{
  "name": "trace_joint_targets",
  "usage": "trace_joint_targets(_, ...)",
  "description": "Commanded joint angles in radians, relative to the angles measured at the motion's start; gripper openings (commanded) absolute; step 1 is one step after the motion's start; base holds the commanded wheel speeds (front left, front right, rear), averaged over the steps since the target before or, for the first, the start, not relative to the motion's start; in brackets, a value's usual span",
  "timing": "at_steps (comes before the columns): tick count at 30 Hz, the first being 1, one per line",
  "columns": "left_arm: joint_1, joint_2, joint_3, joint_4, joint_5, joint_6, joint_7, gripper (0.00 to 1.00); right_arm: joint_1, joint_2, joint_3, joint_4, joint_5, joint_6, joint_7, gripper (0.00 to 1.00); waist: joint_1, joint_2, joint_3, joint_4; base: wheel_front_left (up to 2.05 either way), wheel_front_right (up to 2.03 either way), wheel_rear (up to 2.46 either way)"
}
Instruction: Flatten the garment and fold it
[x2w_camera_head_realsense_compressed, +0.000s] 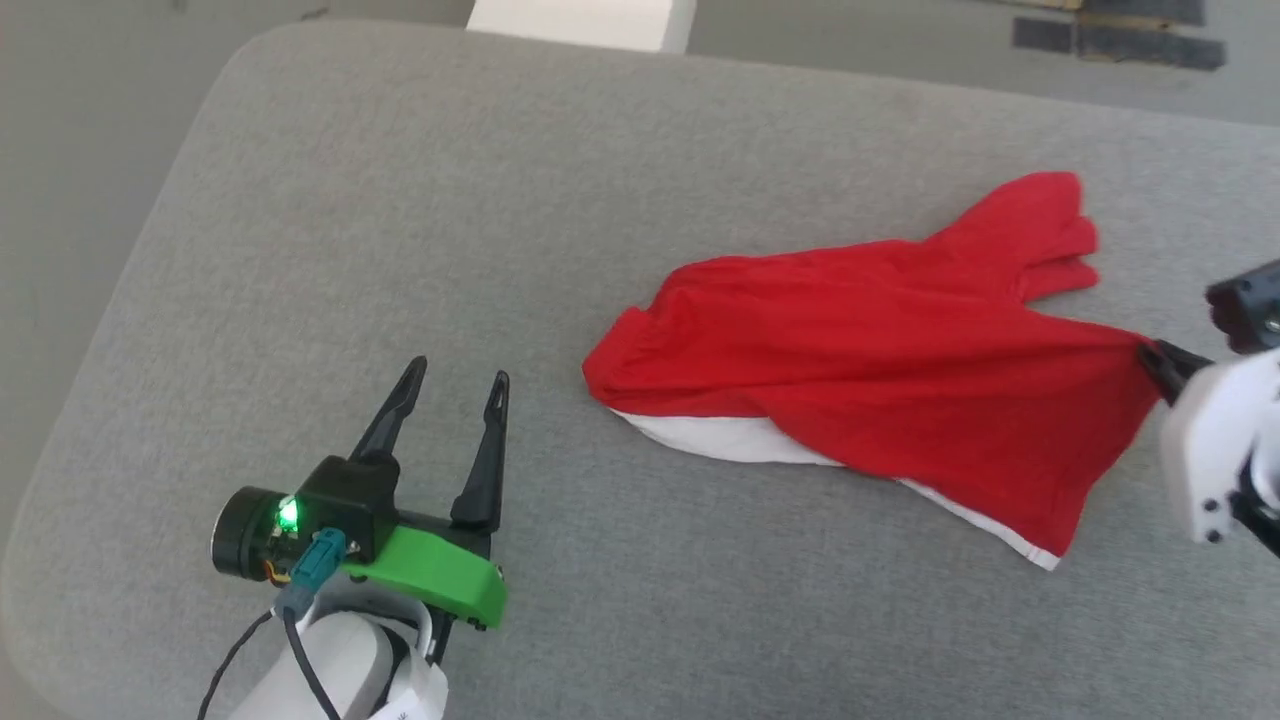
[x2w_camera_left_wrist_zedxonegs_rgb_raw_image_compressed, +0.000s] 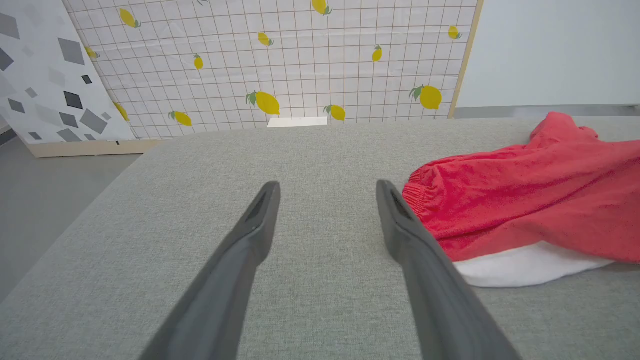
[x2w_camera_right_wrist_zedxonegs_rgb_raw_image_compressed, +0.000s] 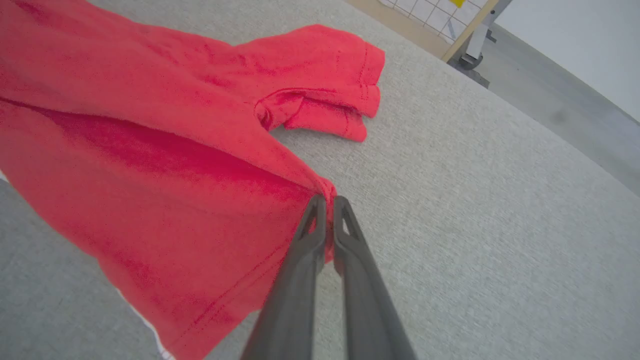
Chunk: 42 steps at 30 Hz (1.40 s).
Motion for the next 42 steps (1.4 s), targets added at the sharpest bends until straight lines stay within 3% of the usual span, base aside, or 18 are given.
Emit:
trace_joint_targets(1, 0.010, 0.000, -0.001, -0.004, -0.002, -0.006, -0.003, 1.00, 0.020, -0.015, -0.018, -0.025, 0.004, -0.002, 0.009, 0.00, -0.0001, 0.0000, -0.013, -0.015, 0.00, 0.00, 0.00)
trace_joint_targets(7, -0.009, -0.006, -0.007, -0.015, -0.001, -0.010, -0.001, 1.00, 0.026, -0.101, -0.076, -0.066, -0.002, -0.002, 0.042, 0.00, -0.0001, 0.0000, 0.023, 0.010, 0.00, 0.00, 0.00)
trace_joint_targets(12, -0.023, -0.014, -0.010, -0.016, 0.001, -0.013, -0.002, 1.00, -0.034, -0.184, -0.028, -0.013, 0.013, -0.002, 0.073, 0.00, -0.0001, 0.0000, 0.066, 0.038, 0.00, 0.00, 0.00)
trace_joint_targets(17, -0.041, -0.026, -0.015, -0.014, 0.006, -0.024, -0.003, 1.00, -0.139, -0.252, 0.063, 0.112, 0.021, -0.002, 0.076, 0.00, -0.0001, 0.0000, 0.104, 0.067, 0.00, 0.00, 0.00)
trace_joint_targets(25, -0.071, -0.052, -0.017, 0.001, 0.015, -0.043, -0.004, 1.00, -0.341, -0.268, 0.179, 0.370, -0.012, -0.002, -0.059, 0.00, -0.0001, 0.0000, 0.141, 0.105, 0.00, 0.00, 0.00)
trace_joint_targets(26, -0.073, -0.053, -0.015, 0.002, 0.016, -0.044, -0.004, 1.00, -0.359, -0.262, 0.187, 0.403, -0.016, -0.002, -0.076, 0.17, -0.0001, 0.0000, 0.142, 0.106, 0.00, 0.00, 0.00)
trace_joint_targets(27, -0.073, -0.054, -0.014, 0.003, 0.017, -0.045, -0.004, 1.00, -0.371, -0.257, 0.195, 0.424, -0.022, -0.002, -0.092, 0.77, -0.0001, 0.0000, 0.142, 0.106, 0.00, 0.00, 0.00)
trace_joint_targets(28, -0.073, -0.055, -0.011, 0.005, 0.017, -0.045, -0.004, 1.00, -0.385, -0.247, 0.201, 0.451, -0.027, -0.002, -0.110, 1.00, -0.0001, 0.0000, 0.140, 0.104, 0.00, 0.00, 0.00)
trace_joint_targets(35, -0.062, -0.054, 0.006, 0.010, 0.011, -0.043, -0.005, 1.00, -0.429, -0.170, 0.217, 0.548, -0.005, -0.002, -0.281, 1.00, -0.0001, 0.0000, 0.090, 0.066, 0.00, 0.00, 0.00)
trace_joint_targets(42, -0.040, -0.041, 0.027, 0.015, -0.014, -0.039, -0.002, 1.00, -0.402, -0.111, 0.221, 0.529, 0.075, -0.002, -0.473, 1.00, -0.0001, 0.0000, 0.004, -0.004, 0.00, 0.00, 0.00)
